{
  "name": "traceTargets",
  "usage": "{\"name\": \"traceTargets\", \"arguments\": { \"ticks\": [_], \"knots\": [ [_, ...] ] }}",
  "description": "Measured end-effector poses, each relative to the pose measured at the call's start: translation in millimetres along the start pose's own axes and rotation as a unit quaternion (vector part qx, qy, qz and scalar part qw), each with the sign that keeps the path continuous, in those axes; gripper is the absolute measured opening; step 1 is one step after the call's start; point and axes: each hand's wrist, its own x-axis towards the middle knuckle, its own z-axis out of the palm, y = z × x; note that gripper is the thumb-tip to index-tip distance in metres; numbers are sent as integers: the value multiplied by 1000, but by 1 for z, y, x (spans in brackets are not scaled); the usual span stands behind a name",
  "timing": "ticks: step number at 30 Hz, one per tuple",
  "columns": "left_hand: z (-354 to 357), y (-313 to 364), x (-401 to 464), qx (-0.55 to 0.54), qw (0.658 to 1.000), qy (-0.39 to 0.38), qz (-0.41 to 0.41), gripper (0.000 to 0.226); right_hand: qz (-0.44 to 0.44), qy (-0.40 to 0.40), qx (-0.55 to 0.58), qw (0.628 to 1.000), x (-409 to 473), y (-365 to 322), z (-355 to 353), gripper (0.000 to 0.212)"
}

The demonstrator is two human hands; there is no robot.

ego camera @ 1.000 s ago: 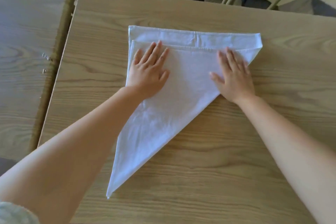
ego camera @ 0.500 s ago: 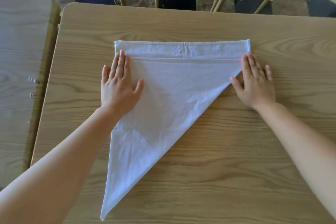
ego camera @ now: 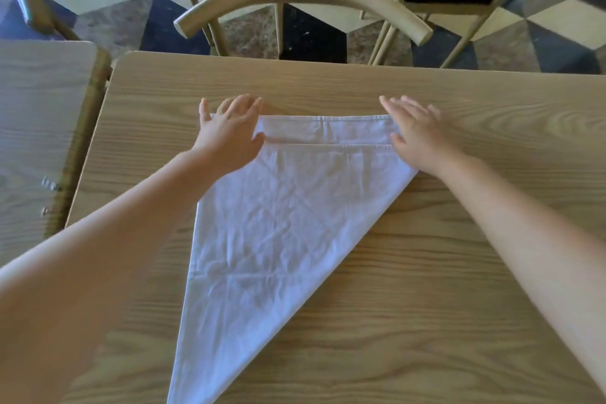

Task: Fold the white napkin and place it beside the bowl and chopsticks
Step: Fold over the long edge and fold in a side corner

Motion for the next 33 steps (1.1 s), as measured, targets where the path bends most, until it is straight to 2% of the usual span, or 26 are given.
{"name": "traceTargets", "arguments": {
  "ticks": [5,9,11,13,16,20,24,27,28,30,33],
  "knots": [
    [-16,-5,11,12,1000,6,11,45,-14,42,-36,998,15,0,-13,28],
    [-21,-3,10,2,998,36,45,17,-37,62,-60,996,12,2,-15,6],
    [-21,-4,4,-13,995,61,82,9,-65,73,-41,994,7,4,-13,10],
    [-20,-4,-7,-27,989,97,107,9,-100,120,-33,987,-1,8,-12,14],
    [-13,-8,-30,-13,974,156,165,12,-166,194,-89,963,-20,20,-7,17],
    [5,-17,-54,-5,968,151,201,11,-216,187,-132,949,-48,39,8,17],
    [17,-23,-75,-37,974,161,157,16,-157,178,-76,969,-76,43,16,31],
    [16,-11,-77,-48,970,205,122,22,-96,227,-49,968,-82,20,15,32],
    [15,0,-71,-41,971,206,116,29,-83,237,-32,968,-77,5,16,34],
    [15,30,-56,-44,982,145,108,51,-74,220,11,973,-61,-32,20,41],
    [31,73,-40,-35,993,53,98,66,-61,116,53,990,-39,-76,38,53]
  ]
}}
